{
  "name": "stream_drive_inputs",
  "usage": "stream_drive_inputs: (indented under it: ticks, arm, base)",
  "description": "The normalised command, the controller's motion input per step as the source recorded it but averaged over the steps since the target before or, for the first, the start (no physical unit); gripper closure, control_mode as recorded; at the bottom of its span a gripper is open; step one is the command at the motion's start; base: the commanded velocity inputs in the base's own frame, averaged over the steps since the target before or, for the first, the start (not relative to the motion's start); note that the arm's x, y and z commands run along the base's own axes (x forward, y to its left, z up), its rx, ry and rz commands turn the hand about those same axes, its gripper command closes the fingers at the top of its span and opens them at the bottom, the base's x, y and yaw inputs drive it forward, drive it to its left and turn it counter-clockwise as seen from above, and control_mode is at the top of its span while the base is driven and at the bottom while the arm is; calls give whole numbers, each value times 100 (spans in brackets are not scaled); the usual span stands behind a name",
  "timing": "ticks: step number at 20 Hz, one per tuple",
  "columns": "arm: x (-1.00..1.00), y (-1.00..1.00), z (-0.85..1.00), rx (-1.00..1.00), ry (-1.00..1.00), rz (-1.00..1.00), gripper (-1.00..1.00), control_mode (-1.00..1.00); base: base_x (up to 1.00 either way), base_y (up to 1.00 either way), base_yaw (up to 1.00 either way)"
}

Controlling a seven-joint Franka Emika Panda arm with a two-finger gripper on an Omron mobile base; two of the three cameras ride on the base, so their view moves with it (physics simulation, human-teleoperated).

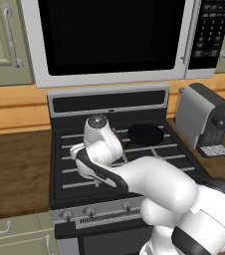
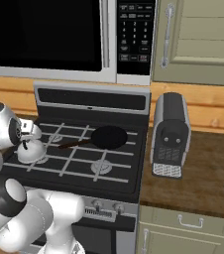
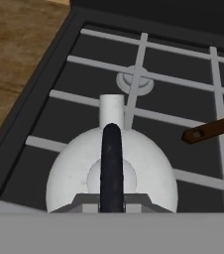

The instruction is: Pick the kettle from the counter and place it on a stove burner. Then turn the burner on.

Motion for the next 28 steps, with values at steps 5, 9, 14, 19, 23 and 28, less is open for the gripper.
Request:
stream_drive_inputs:
  ticks: [5, 9, 14, 19, 23, 28]
  arm:
    - [14, -9, -1, 0, 0, 0, 100, -100]
    - [6, -3, 0, 0, 0, 0, 100, -100]
    - [0, 0, -15, 0, 0, 0, 100, -100]
    - [0, 0, -28, 0, 0, 0, 100, -100]
    - [4, -2, -22, 0, 0, 0, 100, -100]
    - [24, -4, -16, 0, -1, -3, 100, -100]
  base:
    - [0, 0, 0]
    - [0, 0, 0]
    - [0, 0, 0]
    - [0, 0, 0]
    - [0, 0, 0]
    - [0, 0, 0]
